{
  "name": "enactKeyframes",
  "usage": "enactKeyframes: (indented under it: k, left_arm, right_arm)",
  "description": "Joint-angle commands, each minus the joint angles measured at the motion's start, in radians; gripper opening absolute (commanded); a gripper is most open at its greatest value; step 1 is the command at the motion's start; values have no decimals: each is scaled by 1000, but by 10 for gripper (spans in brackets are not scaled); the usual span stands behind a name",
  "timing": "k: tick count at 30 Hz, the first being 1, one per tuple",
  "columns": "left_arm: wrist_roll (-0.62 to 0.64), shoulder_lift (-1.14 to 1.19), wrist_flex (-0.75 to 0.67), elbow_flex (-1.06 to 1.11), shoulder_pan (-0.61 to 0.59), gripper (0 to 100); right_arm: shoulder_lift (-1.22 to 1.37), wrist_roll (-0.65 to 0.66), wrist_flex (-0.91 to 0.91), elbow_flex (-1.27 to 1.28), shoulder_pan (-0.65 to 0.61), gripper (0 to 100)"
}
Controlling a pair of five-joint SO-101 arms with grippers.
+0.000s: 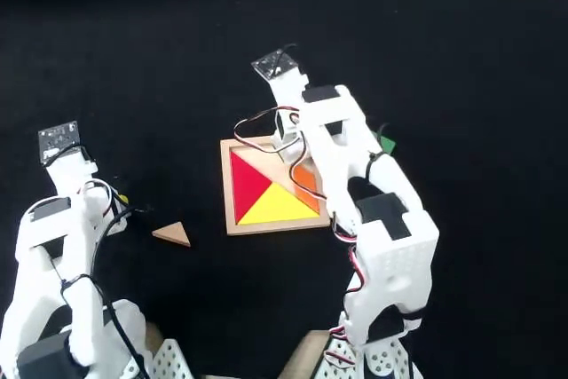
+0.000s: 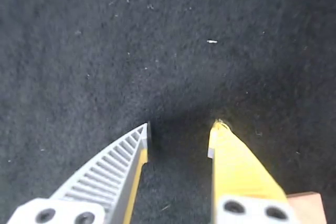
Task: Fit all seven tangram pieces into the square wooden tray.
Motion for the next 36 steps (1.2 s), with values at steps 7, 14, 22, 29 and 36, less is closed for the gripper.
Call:
enactKeyframes:
  k: [7,14,22,29,36]
  left_arm:
    - [14,0,-14,-61,-22,191]
    - [63,0,-14,-91,-124,191]
    - [-87,0,51,-65,-309,191]
    - [-153,2,138,-35,-556,191]
    - [-155,9,149,-33,-622,191]
  right_arm:
    - [-193,11,54,-30,31,11]
    - [-433,129,86,107,-189,11]
    - [-516,34,80,205,-480,136]
    - [-401,3,-2,140,-649,140]
    - [-131,-68,35,-28,-724,234]
